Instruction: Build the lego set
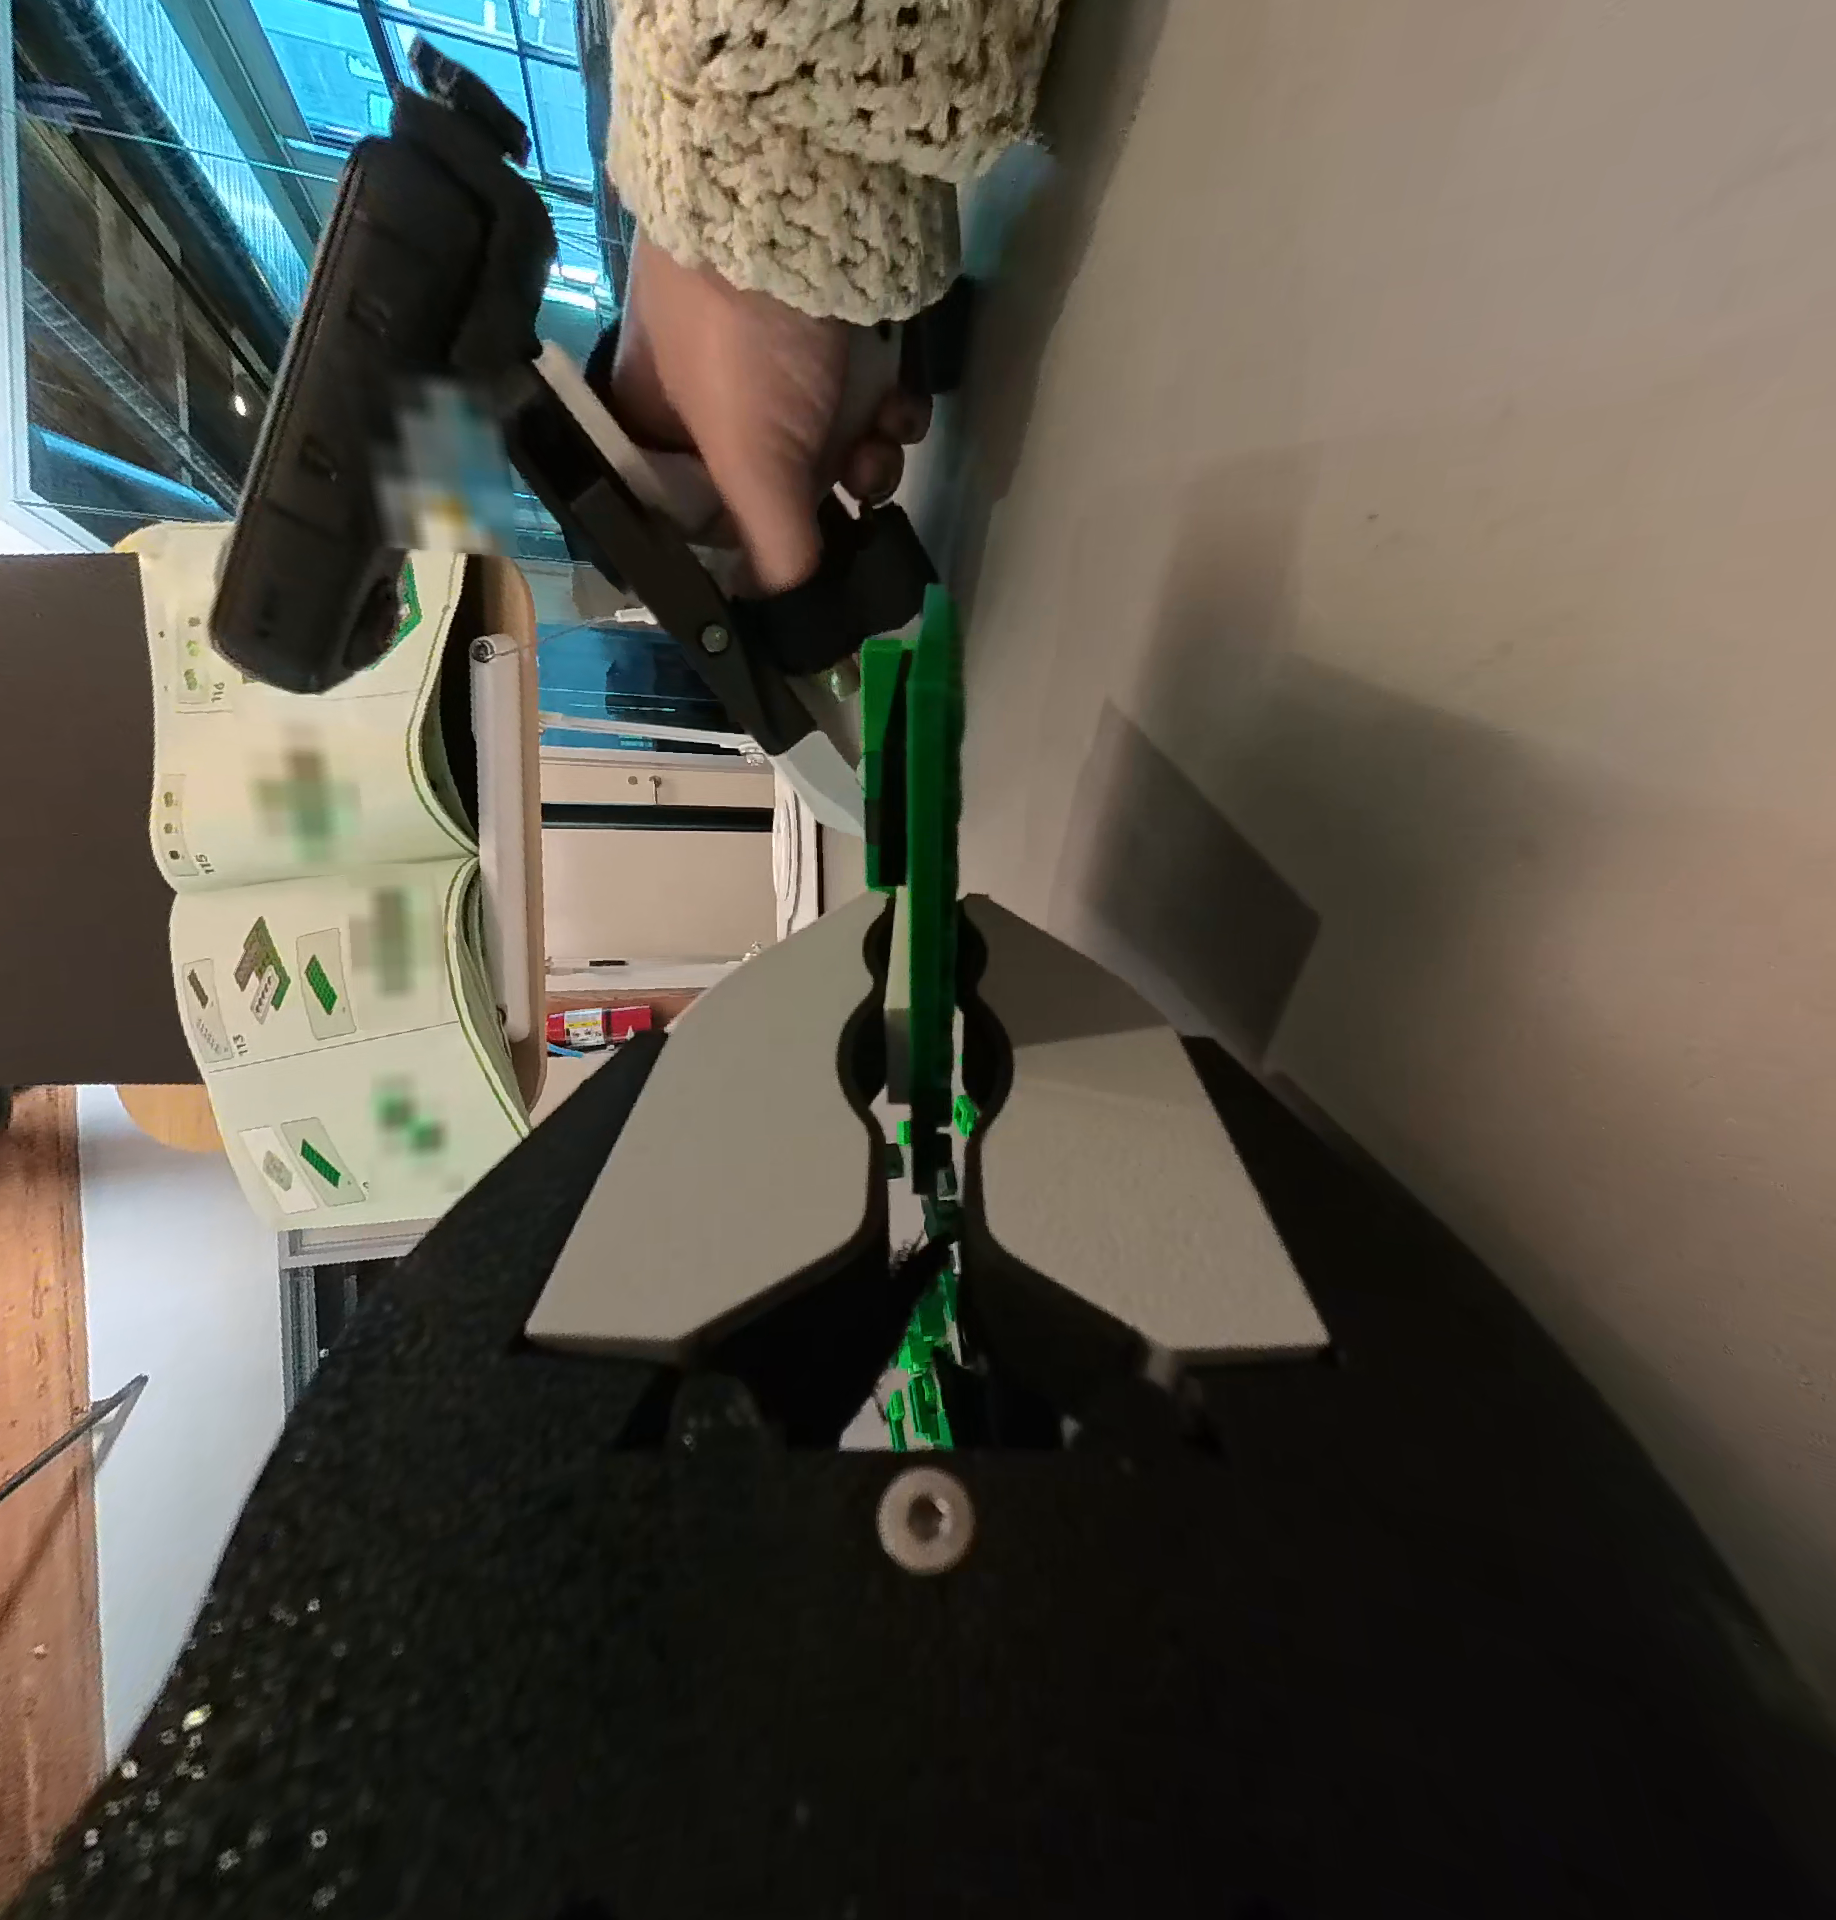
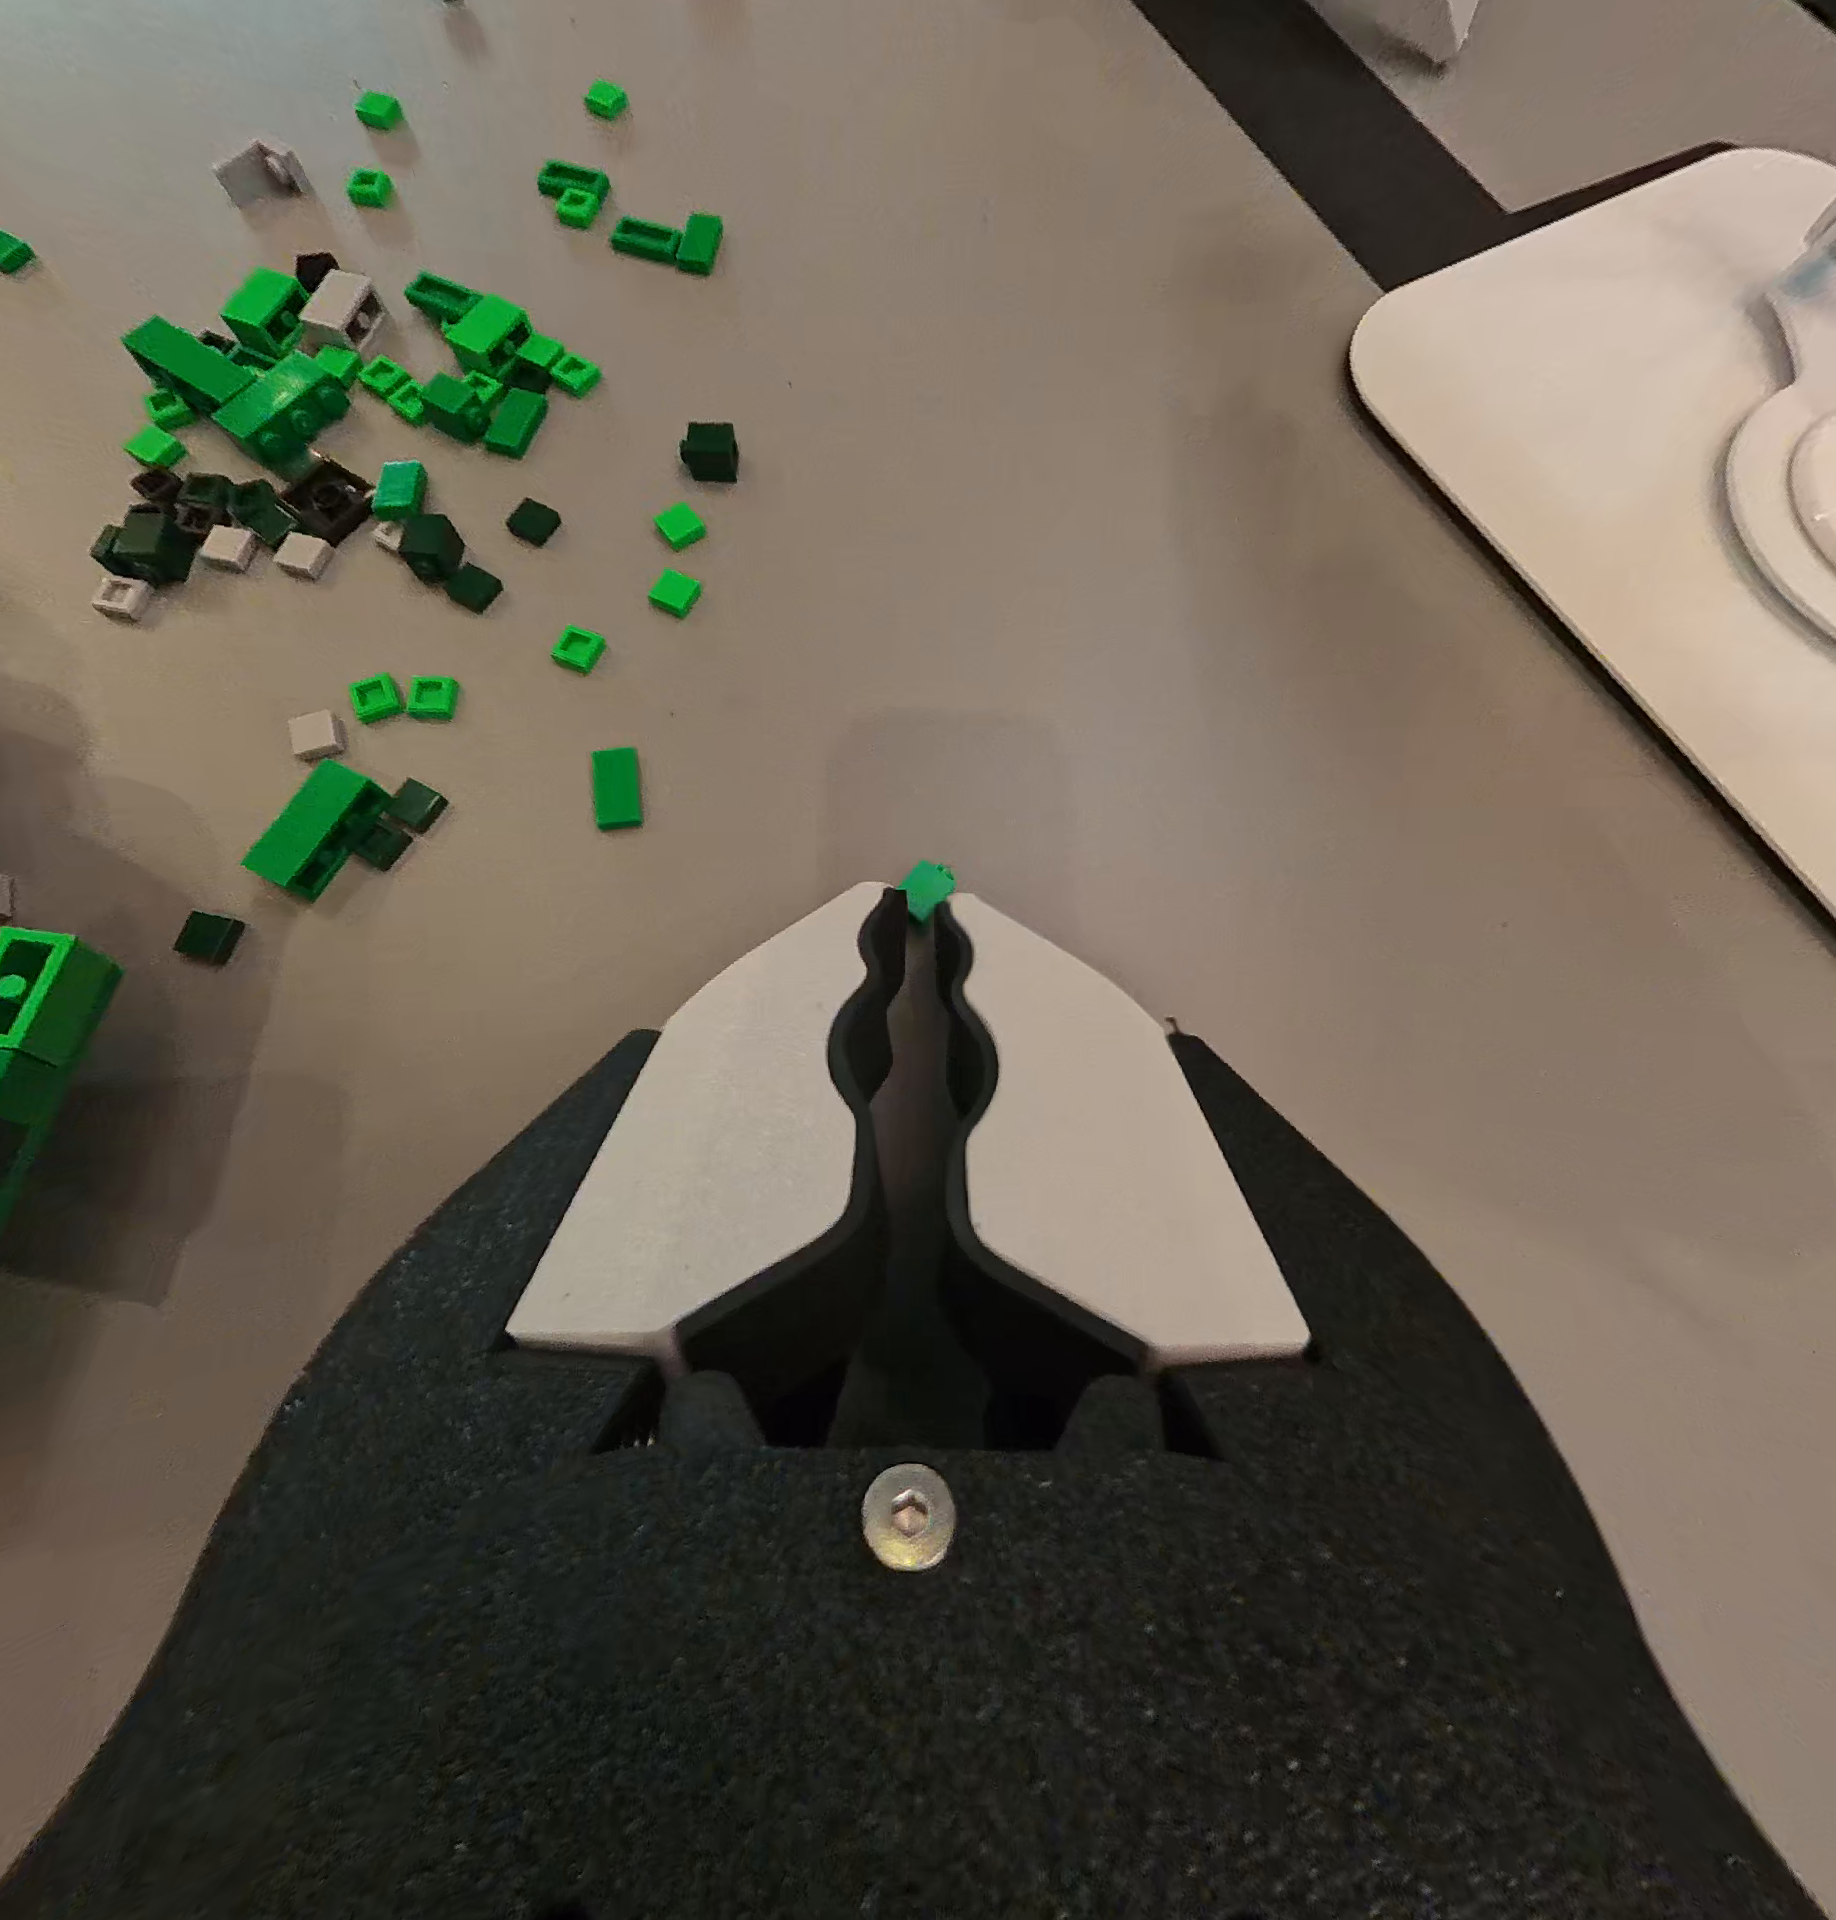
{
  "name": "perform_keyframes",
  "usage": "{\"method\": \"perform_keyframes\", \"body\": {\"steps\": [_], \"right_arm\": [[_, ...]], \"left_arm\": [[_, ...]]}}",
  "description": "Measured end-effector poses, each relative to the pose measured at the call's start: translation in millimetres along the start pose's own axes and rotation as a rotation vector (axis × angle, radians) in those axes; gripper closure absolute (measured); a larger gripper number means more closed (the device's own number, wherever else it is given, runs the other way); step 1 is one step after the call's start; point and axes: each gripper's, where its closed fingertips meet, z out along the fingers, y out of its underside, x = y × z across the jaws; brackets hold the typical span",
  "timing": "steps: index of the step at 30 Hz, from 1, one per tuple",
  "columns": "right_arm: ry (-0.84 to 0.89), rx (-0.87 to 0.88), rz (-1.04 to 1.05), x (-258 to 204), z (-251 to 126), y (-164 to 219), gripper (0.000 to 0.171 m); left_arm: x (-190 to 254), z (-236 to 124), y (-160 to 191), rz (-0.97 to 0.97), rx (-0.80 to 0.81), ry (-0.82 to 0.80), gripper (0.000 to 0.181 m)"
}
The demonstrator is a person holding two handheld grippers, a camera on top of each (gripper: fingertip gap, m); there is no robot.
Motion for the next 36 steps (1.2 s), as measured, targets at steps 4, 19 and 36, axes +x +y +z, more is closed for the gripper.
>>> {"method": "perform_keyframes", "body": {"steps": [4, 19, 36], "right_arm": [[0.0, -0.002, 0.0, 0.6, 0.1, 0.3, 0.17], [0.089, 0.0, 0.06, 1.0, -2.3, 1.2, 0.161], [0.125, -0.008, 0.11, -0.1, 3.3, -2.4, 0.164]], "left_arm": [[0.0, 1.1, 0.1, -0.004, -0.001, 0.002, 0.173], [1.1, 5.2, 1.4, -0.03, -0.002, 0.018, 0.173], [2.1, 8.1, -1.0, -0.003, -0.003, 0.018, 0.173]]}}
